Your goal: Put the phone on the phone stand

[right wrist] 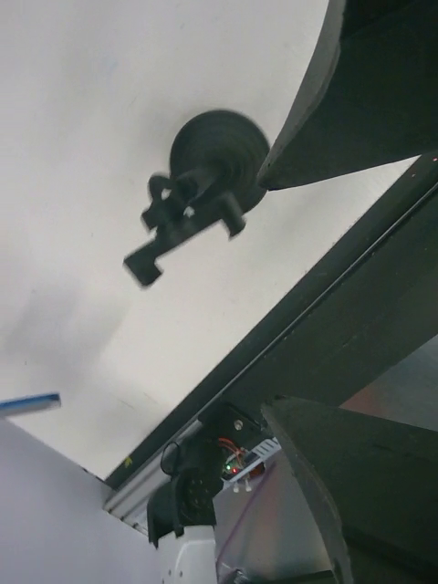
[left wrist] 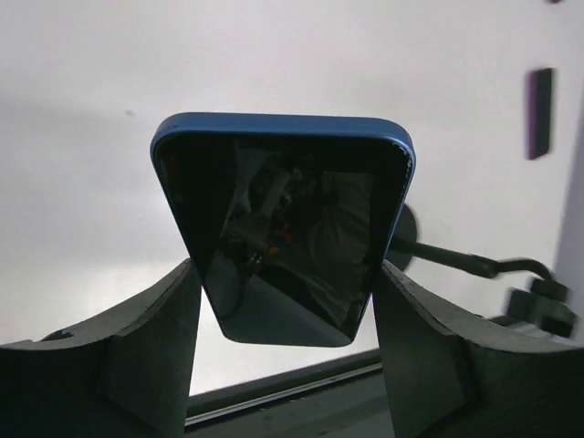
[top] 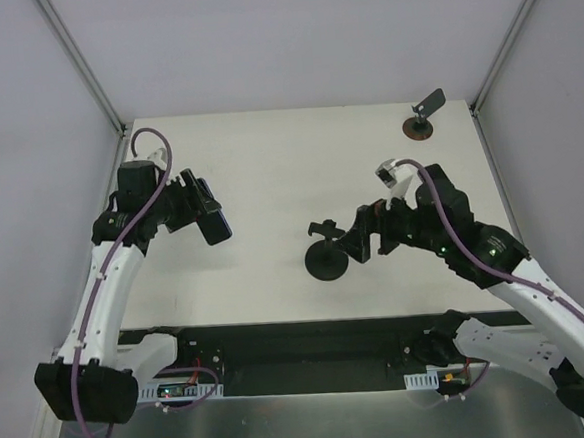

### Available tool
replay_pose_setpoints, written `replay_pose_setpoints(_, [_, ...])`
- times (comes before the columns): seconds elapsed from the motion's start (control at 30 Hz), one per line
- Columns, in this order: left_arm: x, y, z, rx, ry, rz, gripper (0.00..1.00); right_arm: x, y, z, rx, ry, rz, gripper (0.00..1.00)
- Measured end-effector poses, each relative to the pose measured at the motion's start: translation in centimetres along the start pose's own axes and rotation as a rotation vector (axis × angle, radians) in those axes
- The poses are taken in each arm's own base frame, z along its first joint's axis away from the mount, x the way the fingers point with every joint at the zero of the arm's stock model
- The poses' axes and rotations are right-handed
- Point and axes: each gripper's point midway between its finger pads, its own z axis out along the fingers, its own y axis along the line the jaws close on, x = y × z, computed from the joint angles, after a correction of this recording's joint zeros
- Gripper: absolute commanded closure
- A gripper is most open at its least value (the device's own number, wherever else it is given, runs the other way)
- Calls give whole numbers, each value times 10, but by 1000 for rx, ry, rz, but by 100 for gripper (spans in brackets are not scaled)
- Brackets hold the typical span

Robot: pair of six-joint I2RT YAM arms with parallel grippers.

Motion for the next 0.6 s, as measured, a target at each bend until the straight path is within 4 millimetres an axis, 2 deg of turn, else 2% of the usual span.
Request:
replay_pose_setpoints(0.13, [12,-58,-33,179,-59,0,100,-8,49,13,-95,-11,-100,6])
replay_pose_setpoints(0.27, [33,-95,-57,288,-61,15,100,1,86,39,-130,8,-174,11])
replay_pose_setpoints(0.43, [56,-119,-71,338,-42,12,100,10,105,70,-105,22,-209,16])
replay_pose_setpoints(0.6, [64,-125,-69,319,-40,-5,100,-2,104,92,-31,-11,-176,23])
